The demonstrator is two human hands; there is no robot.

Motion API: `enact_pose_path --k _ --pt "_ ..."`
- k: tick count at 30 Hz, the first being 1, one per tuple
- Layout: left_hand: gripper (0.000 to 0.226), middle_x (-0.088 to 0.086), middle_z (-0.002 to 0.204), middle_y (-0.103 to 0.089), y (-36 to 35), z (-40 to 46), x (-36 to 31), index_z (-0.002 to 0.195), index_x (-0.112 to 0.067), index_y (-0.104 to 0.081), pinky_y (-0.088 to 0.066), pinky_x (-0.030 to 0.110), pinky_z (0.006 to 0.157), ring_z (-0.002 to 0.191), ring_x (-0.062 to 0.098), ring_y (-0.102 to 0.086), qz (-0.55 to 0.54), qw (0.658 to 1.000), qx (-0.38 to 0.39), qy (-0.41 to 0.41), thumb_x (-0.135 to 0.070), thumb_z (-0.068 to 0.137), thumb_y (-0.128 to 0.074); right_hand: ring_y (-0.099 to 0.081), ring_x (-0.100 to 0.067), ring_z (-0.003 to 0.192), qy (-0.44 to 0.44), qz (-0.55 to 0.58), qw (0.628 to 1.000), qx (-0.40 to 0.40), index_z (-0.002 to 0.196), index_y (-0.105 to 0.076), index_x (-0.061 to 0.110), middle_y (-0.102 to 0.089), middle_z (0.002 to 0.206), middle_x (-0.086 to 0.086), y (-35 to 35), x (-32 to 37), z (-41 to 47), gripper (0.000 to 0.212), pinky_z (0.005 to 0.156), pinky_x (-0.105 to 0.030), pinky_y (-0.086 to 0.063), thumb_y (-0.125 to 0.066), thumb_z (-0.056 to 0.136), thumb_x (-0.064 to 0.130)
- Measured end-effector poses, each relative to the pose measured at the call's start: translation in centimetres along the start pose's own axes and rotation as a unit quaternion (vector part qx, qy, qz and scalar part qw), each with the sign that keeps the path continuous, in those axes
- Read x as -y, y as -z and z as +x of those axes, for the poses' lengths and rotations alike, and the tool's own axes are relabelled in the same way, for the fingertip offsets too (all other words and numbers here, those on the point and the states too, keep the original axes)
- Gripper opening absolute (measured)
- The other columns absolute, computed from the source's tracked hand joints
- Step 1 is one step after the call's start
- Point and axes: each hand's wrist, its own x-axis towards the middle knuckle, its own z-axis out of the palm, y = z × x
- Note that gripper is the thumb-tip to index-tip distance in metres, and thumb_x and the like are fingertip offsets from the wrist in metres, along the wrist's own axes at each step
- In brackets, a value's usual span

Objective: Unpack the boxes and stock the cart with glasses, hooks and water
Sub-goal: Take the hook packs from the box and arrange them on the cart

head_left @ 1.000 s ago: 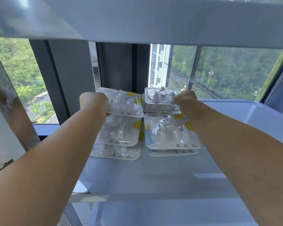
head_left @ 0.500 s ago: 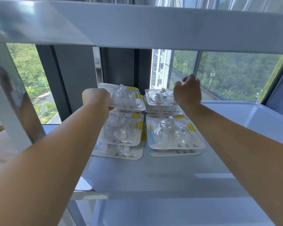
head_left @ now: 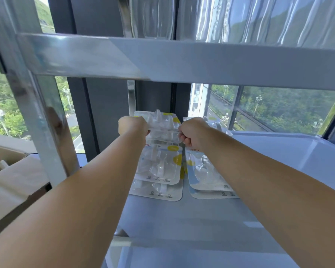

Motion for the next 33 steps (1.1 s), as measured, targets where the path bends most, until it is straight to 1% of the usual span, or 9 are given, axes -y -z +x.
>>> enact_pose_path --k 2,5,10,12,15,20,24,26,33 --pt "0.009 0.007 0.07 -0.049 -0.2 0.0 0.2 0.084 -0.006 -0.054 -0.041 0.026 0.052 0.057 0.019 -0.04 0.091 0.995 -0.022 -0.029 -0.008 0.089 -0.047 -0.03 -0.01 0.028 -0.007 -0.005 1.0 -0.017 0.06 -0.042 0.006 -0.041 0.049 -0.007 0.1 0.4 -0.1 0.038 0.03 -0.013 -0.022 -0.031 0.096 0.001" --pt "0.029 0.002 0.061 -0.034 -0.1 -0.1 0.3 0.062 -0.012 -0.035 -0.026 0.025 0.049 0.054 0.019 -0.033 0.141 0.989 0.017 -0.047 -0.016 0.082 -0.056 -0.033 -0.013 0.043 -0.004 0.029 0.999 -0.035 0.061 -0.041 0.006 -0.043 0.044 -0.005 0.0 0.8 0.6 0.038 0.028 -0.007 -0.021 -0.03 0.096 0.001" --pt "0.04 0.0 0.063 -0.038 0.1 0.8 1.4 0.063 -0.017 -0.033 -0.033 0.026 0.054 0.059 0.019 -0.041 0.24 0.963 0.051 -0.107 -0.025 0.082 -0.067 -0.033 -0.012 0.044 -0.01 0.016 0.998 -0.055 0.061 -0.044 0.002 -0.042 0.056 -0.007 -0.5 0.5 2.3 0.038 0.032 -0.015 -0.024 -0.026 0.094 -0.002" --pt "0.04 -0.001 0.07 -0.045 0.1 1.3 1.7 0.063 -0.025 -0.031 -0.048 0.032 0.071 0.076 0.024 -0.052 0.244 0.962 0.051 -0.109 -0.026 0.084 -0.065 -0.035 -0.013 0.046 -0.005 -0.029 0.998 -0.061 0.065 -0.046 0.001 -0.044 0.058 -0.008 -0.9 0.4 2.8 0.033 0.037 -0.016 -0.028 -0.03 0.093 -0.003" --pt "0.035 0.002 0.086 -0.053 0.1 1.5 1.9 0.067 -0.026 -0.033 -0.047 0.045 0.093 0.103 0.03 -0.055 0.255 0.959 0.055 -0.107 -0.027 0.086 -0.061 -0.04 -0.014 0.049 0.015 -0.101 0.992 -0.068 0.072 -0.051 -0.001 -0.05 0.062 -0.01 -1.5 0.3 2.9 0.021 0.046 -0.019 -0.032 -0.042 0.09 -0.007" --pt "0.034 0.004 0.085 -0.055 0.1 1.8 2.3 0.067 -0.025 -0.032 -0.047 0.04 0.09 0.095 0.031 -0.055 0.293 0.949 0.065 -0.102 -0.03 0.091 -0.056 -0.052 -0.019 0.063 0.031 -0.126 0.989 -0.067 0.083 -0.06 -0.002 -0.061 0.077 -0.013 -2.0 0.3 3.3 0.014 0.056 -0.021 -0.041 -0.048 0.086 -0.008" --pt "0.021 0.002 0.072 -0.049 0.0 2.1 2.8 0.079 -0.015 -0.049 -0.046 0.038 0.083 0.085 0.03 -0.054 0.31 0.943 0.067 -0.097 -0.033 0.089 -0.055 -0.043 -0.012 0.03 0.019 -0.101 0.994 -0.042 0.099 -0.055 -0.001 -0.055 0.06 -0.012 -1.4 1.0 2.4 0.017 0.033 -0.013 -0.033 -0.039 0.094 -0.002" --pt "0.021 0.004 0.078 -0.052 -0.1 2.1 2.9 0.086 -0.013 -0.051 -0.048 0.04 0.085 0.089 0.031 -0.056 0.315 0.941 0.07 -0.101 -0.033 0.089 -0.055 -0.043 -0.011 0.033 0.02 -0.083 0.996 -0.023 0.114 -0.052 -0.001 -0.054 0.06 -0.013 -1.2 1.1 2.2 0.024 0.035 -0.014 -0.034 -0.035 0.096 -0.003" --pt "0.017 0.01 0.106 -0.06 -0.3 2.1 3.0 0.103 -0.018 -0.049 -0.05 0.042 0.089 0.098 0.034 -0.059 0.353 0.926 0.072 -0.116 -0.032 0.094 -0.052 -0.049 -0.016 0.048 -0.016 0.003 0.998 0.06 0.076 -0.041 0.0 -0.06 0.094 -0.021 -1.6 1.3 0.8 0.021 0.037 -0.018 -0.044 -0.036 0.096 0.002"
